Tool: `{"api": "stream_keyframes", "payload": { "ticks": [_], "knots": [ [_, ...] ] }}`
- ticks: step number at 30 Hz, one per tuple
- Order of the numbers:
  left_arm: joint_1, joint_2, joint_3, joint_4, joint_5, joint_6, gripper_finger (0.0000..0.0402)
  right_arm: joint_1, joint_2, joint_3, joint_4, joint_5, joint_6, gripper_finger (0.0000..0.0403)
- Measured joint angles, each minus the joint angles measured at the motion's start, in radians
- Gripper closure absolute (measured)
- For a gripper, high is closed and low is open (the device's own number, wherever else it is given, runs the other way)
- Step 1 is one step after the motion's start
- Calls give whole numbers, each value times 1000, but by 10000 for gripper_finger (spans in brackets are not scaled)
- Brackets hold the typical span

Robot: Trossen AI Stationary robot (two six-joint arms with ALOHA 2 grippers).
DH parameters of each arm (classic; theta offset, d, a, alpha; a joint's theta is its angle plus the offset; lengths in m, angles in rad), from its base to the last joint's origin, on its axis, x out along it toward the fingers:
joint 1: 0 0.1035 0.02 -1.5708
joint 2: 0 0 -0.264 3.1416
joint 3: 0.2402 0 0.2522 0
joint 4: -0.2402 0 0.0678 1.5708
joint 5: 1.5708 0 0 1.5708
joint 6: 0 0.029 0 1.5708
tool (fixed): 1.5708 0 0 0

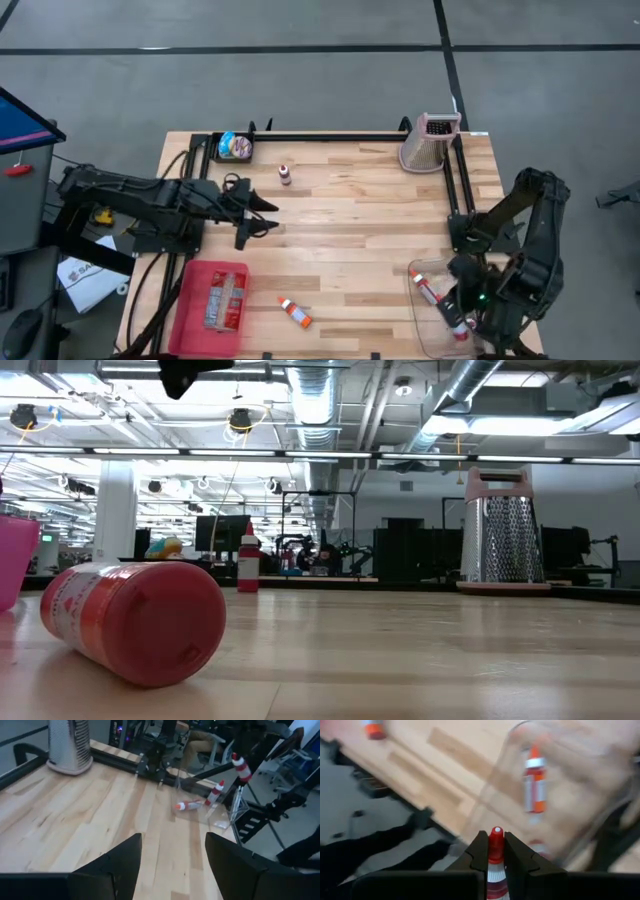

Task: Pick & Place Food Item
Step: Put the bottom red food coloring bottle into the transparent bin

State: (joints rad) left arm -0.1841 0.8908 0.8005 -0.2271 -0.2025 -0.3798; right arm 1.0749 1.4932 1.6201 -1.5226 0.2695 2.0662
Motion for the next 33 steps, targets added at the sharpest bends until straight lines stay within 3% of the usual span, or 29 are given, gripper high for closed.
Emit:
{"api": "stream_keyframes", "payload": {
  "ticks": [7, 10, 17, 24, 33],
  "knots": [
    [-10, 102, 0, 117, 26, -29, 188, 10, 4, -105, -48, -34, -43, 379],
    [-13, 124, 0, 169, 25, -29, 192, 3, 14, -203, -44, 16, -29, 379],
    [-13, 116, 0, 181, -11, -68, 197, 17, 15, -417, 45, 41, 38, 379],
    [-13, 98, 0, 191, -12, -112, 197, 69, 16, -541, 96, 17, 83, 377],
    [-13, 74, 0, 137, 17, -97, 185, 62, 16, -567, 95, 24, 85, 278]
  ]
}}
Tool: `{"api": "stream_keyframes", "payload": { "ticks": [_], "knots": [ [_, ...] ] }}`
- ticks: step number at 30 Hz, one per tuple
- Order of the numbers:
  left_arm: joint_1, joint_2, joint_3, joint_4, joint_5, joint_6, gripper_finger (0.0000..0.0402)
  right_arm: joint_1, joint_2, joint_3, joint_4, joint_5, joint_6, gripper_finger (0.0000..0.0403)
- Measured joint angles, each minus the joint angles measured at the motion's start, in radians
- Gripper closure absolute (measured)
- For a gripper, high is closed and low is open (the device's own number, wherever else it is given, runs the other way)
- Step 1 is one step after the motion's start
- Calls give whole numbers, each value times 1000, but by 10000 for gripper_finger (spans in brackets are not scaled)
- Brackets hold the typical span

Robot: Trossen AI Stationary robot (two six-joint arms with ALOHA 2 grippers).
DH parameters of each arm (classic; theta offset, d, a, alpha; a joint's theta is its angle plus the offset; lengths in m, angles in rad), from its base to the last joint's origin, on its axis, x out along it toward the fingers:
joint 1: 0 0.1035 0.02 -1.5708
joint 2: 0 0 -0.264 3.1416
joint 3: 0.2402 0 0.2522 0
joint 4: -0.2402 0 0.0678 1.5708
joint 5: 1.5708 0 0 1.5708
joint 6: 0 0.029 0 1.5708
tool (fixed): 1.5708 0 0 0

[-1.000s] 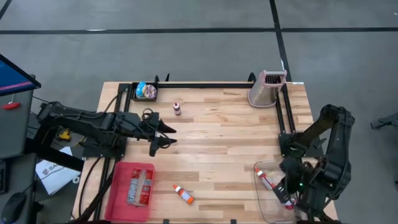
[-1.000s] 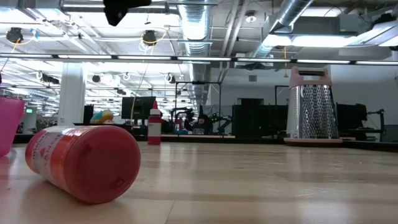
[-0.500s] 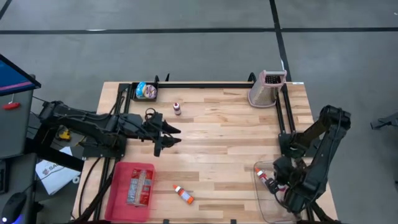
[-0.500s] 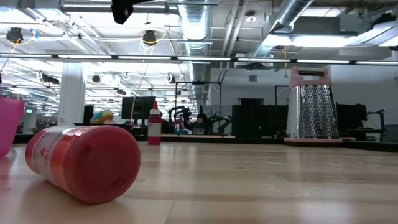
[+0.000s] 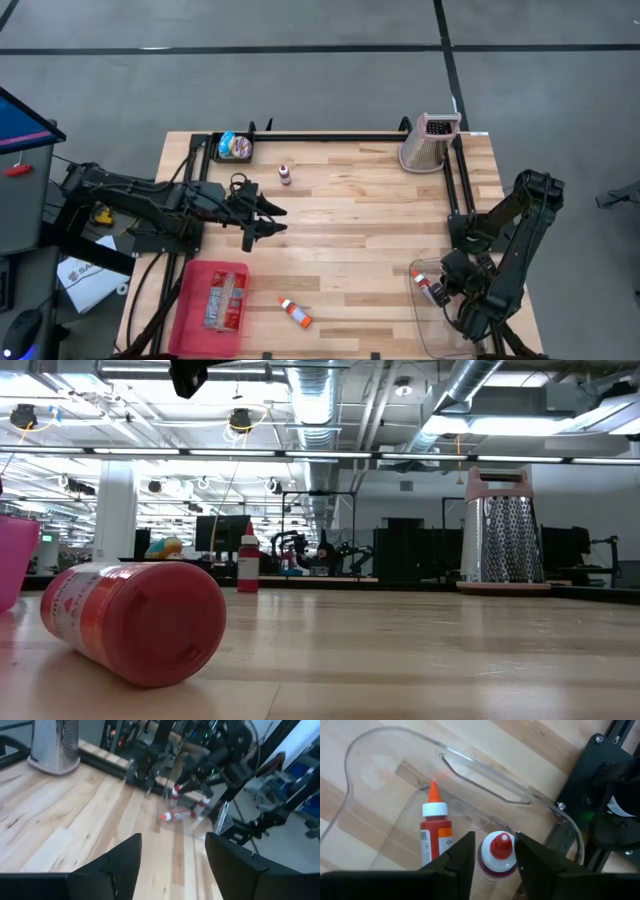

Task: Pick & Place Food Item
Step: Put the bottom red food coloring bottle into the transparent bin, then put the orange food coloring bottle into the transparent bin

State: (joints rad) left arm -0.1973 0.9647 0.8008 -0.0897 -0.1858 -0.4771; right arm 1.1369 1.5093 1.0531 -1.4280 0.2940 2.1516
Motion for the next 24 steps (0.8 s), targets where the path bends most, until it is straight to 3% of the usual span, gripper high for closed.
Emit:
{"api": "stream_keyframes", "payload": {
  "ticks": [6, 14, 24],
  "knots": [
    [-39, -9, 0, -55, 54, 73, 178, -22, 0, 40, -6, 53, -1, 242],
    [-126, 21, 0, -300, 215, 160, 180, -72, 0, 152, 5, 234, -12, 242],
    [-244, 279, 0, -260, 237, 412, 176, -177, 0, 302, 120, 564, -74, 244]
  ]
}}
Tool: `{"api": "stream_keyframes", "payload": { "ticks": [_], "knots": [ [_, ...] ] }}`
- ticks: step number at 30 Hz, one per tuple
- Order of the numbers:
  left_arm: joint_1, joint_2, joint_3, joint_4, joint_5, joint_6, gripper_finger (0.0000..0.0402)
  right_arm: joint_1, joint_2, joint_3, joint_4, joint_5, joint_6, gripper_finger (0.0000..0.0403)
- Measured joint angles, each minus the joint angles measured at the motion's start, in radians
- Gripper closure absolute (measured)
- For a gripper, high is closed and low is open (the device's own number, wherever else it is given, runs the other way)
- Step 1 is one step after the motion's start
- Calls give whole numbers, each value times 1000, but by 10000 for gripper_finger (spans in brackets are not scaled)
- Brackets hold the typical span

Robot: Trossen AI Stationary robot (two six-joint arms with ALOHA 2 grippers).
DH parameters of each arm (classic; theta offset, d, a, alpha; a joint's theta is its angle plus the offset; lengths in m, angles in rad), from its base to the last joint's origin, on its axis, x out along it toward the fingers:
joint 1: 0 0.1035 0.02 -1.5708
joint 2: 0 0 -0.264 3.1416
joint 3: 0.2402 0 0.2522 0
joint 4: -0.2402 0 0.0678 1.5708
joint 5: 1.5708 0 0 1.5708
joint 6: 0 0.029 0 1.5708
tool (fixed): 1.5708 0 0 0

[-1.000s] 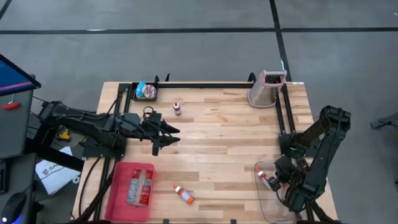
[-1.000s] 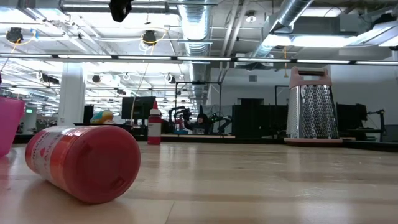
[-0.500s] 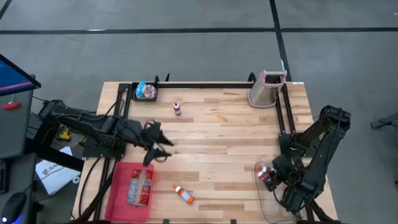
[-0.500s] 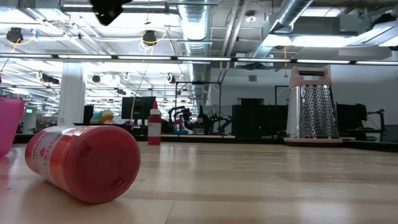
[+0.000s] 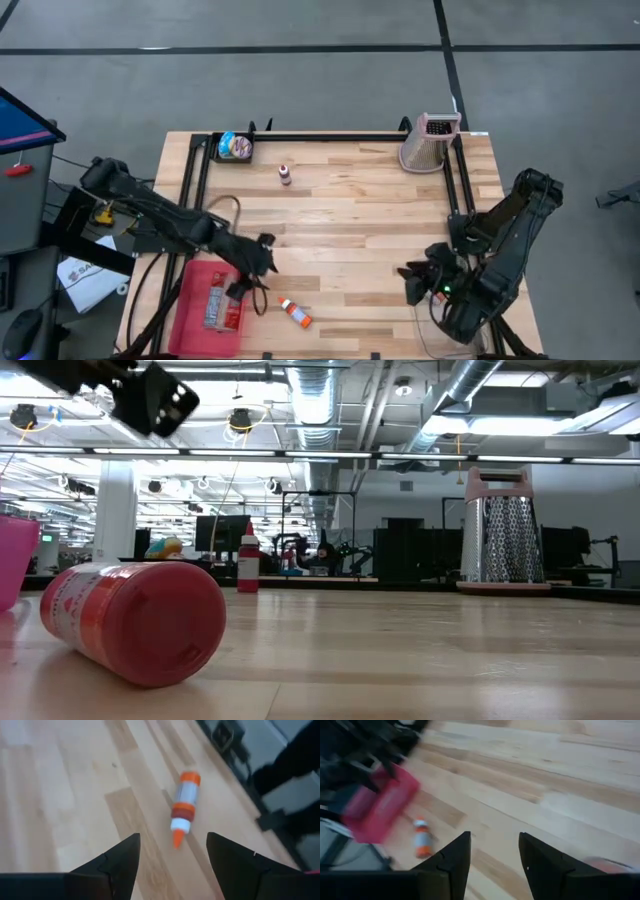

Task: Pick & Place Food Item
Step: Put the orange food coloring bottle into the transparent bin

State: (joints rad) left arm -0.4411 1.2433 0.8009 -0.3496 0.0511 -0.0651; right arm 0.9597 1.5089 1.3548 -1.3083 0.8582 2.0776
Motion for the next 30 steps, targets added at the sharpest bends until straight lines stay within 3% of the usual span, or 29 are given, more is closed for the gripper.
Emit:
{"api": "stream_keyframes", "payload": {
  "ticks": [12, 19, 30],
  "knots": [
    [-101, 305, 0, 227, 33, 111, 165, -146, 0, 39, 427, 14, -373, 244],
    [-103, 401, 0, 299, -26, 122, 165, -162, 0, 39, 470, 16, -387, 244],
    [-101, 495, 0, 369, -36, 107, 174, -164, 0, 39, 487, 41, -386, 243]
  ]
}}
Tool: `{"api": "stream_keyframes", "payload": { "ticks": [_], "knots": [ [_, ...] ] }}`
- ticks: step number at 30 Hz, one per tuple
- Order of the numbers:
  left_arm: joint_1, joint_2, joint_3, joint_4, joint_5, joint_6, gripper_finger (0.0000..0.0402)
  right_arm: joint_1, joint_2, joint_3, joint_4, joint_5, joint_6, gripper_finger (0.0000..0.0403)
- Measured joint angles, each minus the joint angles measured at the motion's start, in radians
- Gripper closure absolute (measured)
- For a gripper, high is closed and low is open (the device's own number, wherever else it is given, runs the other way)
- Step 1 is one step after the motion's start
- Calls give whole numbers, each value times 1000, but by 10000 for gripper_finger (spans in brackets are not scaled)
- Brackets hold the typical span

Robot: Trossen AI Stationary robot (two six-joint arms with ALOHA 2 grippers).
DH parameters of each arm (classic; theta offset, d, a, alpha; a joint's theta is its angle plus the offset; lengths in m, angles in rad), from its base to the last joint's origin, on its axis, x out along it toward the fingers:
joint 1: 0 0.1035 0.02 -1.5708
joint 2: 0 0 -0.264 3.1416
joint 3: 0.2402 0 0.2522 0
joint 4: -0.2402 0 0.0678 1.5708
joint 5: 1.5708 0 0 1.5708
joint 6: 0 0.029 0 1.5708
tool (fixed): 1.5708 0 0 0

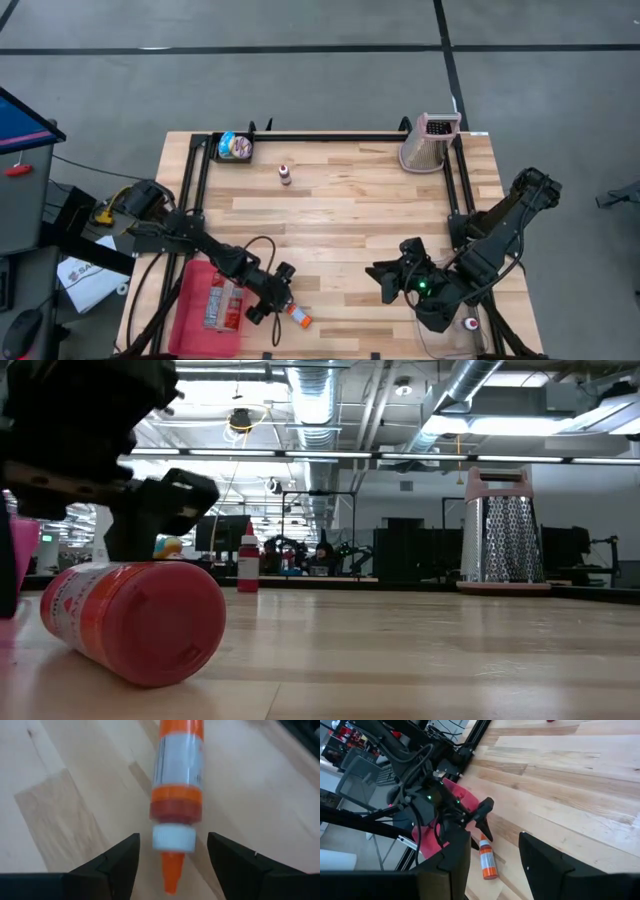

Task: Pick & Place Food Item
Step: Put the orange food coloring bottle into the transparent bin

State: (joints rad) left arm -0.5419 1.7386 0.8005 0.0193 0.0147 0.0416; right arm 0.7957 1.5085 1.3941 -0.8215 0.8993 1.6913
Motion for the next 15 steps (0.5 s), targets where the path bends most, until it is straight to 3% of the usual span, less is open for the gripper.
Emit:
{"api": "stream_keyframes", "payload": {
  "ticks": [8, 15],
  "knots": [
    [48, -4, 0, 53, 24, -43, 269, 0, 0, 0, 0, 0, 0, 243],
    [108, -4, 0, 95, 144, -84, 349, -4, 0, 0, 55, 1, -58, 243]
  ]
}}
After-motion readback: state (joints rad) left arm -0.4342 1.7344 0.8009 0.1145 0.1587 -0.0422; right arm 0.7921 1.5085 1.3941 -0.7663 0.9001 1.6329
